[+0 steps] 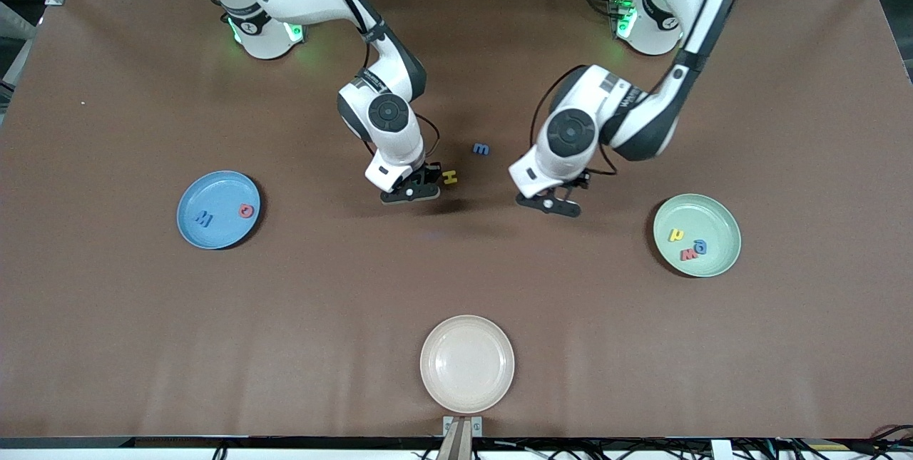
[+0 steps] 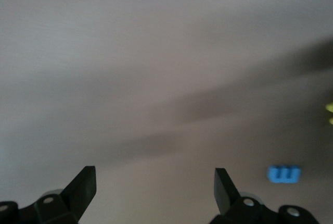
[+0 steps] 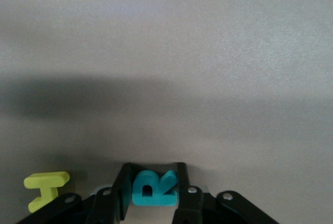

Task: Sort uppercase to blue plate, lowercase to green plate
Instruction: 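Grasp the teal R with the right gripper while the left gripper returns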

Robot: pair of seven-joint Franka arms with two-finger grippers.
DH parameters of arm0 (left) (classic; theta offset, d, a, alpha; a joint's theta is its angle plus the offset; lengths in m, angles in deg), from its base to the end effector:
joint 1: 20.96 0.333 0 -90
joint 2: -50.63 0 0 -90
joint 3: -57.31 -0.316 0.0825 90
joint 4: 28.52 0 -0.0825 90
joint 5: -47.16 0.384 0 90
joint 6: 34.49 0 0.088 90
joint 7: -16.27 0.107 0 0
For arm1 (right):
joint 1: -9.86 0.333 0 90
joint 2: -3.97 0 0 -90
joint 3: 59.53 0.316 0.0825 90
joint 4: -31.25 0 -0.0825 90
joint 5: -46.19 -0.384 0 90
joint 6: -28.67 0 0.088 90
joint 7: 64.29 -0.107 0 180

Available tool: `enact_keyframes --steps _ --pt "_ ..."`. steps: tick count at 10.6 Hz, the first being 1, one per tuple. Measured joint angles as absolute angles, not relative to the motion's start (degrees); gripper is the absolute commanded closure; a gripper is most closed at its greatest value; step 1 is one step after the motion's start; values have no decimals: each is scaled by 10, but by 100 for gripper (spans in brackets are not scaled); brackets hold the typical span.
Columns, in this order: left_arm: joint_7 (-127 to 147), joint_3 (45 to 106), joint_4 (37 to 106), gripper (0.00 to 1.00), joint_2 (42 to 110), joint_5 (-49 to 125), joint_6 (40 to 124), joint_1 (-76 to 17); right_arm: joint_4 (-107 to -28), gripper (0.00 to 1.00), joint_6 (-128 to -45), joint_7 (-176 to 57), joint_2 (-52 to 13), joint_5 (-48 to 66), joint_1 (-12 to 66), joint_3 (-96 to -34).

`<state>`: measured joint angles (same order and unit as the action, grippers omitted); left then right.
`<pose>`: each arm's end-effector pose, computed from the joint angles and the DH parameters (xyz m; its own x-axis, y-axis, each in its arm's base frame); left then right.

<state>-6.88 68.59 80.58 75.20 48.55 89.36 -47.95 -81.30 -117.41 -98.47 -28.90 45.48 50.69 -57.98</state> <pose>0.4827 -0.3732 0.2648 0.9497 -0.2607 -0.1738 -0.2655 -0.9641 -0.0050 0.4554 0.4147 0.1784 0.9918 0.1281 -0.0027 0.1280 -0.9915 -0.0244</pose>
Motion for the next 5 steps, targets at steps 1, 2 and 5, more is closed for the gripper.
enact_keyframes --steps 1,2,5 --pt "-86 705 833 0 754 486 942 -480 -813 68 -1174 -985 -289 455 507 -580" --pt "-97 720 862 0 758 486 993 -481 -813 68 -1174 -984 -289 455 507 -580" --pt "-161 762 919 0 773 499 1089 -491 -811 68 -1162 -942 -288 454 497 -581"
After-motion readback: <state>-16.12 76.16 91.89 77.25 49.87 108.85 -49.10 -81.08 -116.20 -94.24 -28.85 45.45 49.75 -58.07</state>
